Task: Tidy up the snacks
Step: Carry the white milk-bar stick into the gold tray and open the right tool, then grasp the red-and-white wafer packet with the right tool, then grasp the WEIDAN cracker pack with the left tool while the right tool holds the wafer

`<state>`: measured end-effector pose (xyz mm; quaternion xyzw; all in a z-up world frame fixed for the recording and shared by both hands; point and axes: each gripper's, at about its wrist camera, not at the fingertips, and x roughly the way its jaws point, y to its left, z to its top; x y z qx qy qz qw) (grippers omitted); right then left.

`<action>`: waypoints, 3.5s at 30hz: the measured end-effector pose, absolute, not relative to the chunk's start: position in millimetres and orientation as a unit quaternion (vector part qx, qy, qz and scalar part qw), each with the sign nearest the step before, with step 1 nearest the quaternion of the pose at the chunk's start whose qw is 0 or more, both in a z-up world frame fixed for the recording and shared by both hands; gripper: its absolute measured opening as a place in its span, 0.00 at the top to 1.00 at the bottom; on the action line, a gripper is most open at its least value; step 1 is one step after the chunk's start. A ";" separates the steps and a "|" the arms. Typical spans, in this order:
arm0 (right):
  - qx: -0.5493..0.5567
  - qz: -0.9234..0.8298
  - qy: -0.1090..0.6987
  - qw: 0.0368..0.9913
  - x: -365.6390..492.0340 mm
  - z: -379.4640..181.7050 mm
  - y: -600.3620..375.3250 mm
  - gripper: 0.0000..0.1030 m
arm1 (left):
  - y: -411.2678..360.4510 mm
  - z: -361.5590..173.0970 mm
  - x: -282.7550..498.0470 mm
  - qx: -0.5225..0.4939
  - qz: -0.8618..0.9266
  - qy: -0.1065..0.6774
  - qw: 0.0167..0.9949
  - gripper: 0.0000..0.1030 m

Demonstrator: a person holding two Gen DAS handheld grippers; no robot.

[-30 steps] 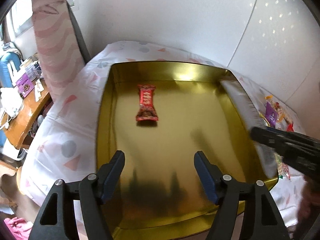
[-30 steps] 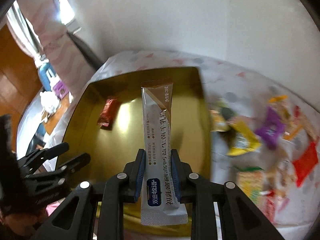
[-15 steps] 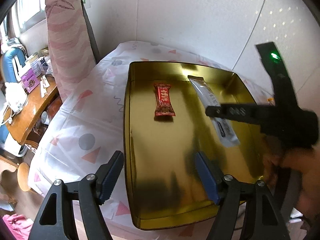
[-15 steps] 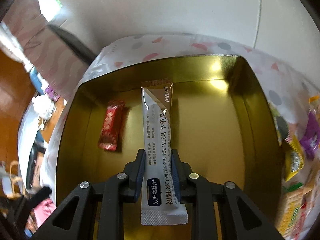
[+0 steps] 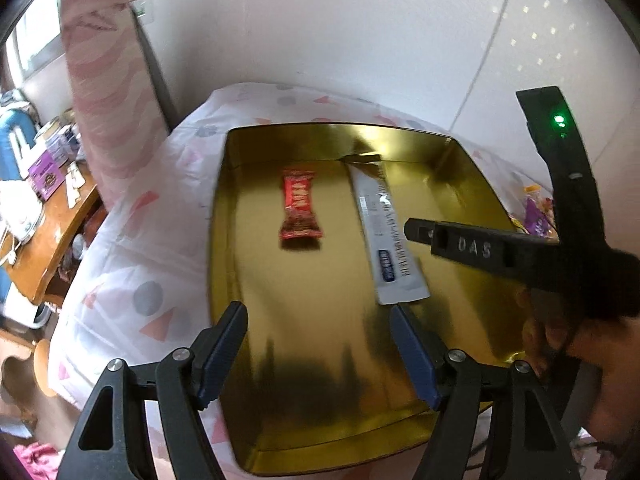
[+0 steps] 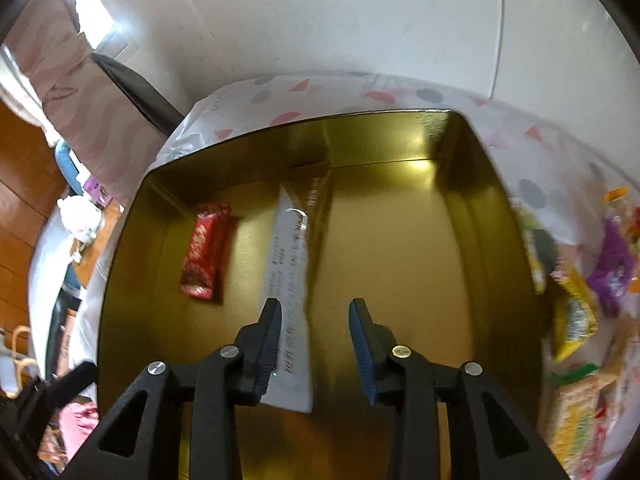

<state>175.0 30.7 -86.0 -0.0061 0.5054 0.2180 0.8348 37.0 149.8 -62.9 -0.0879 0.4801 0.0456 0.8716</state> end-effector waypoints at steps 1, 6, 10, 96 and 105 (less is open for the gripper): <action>-0.009 0.218 0.501 0.837 171.7 -83.5 26.4 0.66 | 145.8 -62.5 38.9 -0.085 0.041 0.480 0.872 0.28; -0.016 0.207 0.487 0.849 163.1 -71.9 6.8 0.66 | 124.2 -61.1 47.9 -0.072 0.021 0.481 0.873 0.28; -0.028 0.197 0.469 0.860 155.6 -58.5 -10.6 0.66 | 108.1 -58.4 54.8 -0.066 0.008 0.480 0.875 0.28; 0.117 0.032 0.490 0.863 74.9 -112.2 -315.6 0.67 | -175.2 -109.7 103.0 0.137 -0.175 0.526 0.821 0.50; 0.123 0.033 0.491 0.862 73.9 -112.1 -315.7 0.67 | -142.3 -108.3 108.7 0.052 -0.108 0.569 0.813 0.20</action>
